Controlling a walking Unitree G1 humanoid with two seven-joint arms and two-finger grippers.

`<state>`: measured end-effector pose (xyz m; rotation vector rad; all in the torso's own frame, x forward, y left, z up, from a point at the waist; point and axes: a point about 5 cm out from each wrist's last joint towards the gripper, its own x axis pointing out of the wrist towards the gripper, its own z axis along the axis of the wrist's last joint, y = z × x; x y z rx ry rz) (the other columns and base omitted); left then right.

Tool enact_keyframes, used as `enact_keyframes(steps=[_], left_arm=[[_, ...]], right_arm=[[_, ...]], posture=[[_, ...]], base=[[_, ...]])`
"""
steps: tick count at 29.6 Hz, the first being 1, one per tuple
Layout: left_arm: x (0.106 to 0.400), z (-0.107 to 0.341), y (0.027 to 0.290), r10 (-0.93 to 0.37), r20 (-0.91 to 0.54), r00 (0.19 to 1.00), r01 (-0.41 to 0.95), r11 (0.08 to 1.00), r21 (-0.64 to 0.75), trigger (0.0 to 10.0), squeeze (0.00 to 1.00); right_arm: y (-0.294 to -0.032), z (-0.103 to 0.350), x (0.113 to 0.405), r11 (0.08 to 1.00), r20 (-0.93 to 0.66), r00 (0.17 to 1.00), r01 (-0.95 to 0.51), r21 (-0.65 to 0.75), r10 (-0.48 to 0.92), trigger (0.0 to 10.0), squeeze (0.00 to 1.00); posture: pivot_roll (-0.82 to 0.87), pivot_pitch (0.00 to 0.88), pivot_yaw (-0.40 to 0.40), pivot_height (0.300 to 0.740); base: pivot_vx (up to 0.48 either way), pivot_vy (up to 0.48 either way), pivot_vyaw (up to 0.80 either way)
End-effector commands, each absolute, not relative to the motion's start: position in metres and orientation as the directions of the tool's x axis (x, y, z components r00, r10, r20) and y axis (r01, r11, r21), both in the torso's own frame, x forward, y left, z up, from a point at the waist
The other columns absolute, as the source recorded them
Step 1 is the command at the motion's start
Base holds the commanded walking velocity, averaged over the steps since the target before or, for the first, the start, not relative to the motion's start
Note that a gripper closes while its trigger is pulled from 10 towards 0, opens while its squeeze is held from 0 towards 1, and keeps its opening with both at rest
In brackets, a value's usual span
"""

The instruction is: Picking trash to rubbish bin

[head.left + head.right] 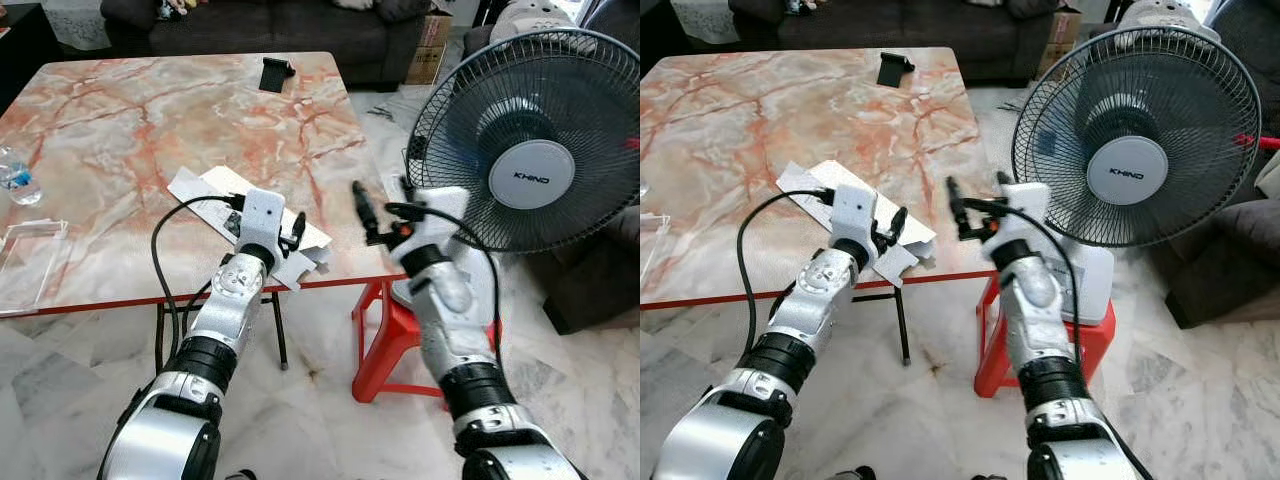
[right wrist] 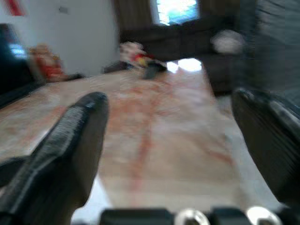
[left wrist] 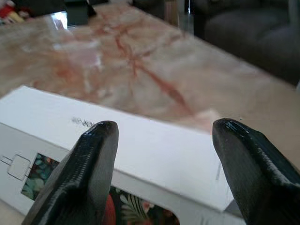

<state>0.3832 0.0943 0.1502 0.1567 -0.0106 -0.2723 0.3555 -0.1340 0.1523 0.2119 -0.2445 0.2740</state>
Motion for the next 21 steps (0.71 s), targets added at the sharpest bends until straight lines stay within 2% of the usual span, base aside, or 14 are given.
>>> enact_keyframes(steps=[1,8,21], left_arm=[[0.387,0.150,0.090,-0.288,-0.038,0.957,0.290,0.936,0.200,10.0,0.00],[0.382,0.126,0.090,-0.293,-0.168,0.941,0.327,0.912,0.245,10.0,0.00],[0.365,0.102,0.096,-0.304,-0.172,0.937,0.334,0.924,0.184,10.0,0.00]], right_arm=[[-0.147,0.149,0.352,0.951,0.262,0.946,-0.246,0.186,0.193,10.0,0.00],[-0.158,0.143,0.348,0.959,0.243,0.959,-0.199,0.202,0.148,10.0,0.00],[-0.148,0.143,0.349,0.952,0.234,0.958,-0.219,0.214,0.168,10.0,0.00]], posture=[[-0.06,0.094,0.000,0.740],[-0.07,0.098,0.003,0.740],[-0.03,0.107,0.001,0.740]], base=[[0.000,0.000,0.00],[0.000,0.000,0.00],[0.000,0.000,0.00]])
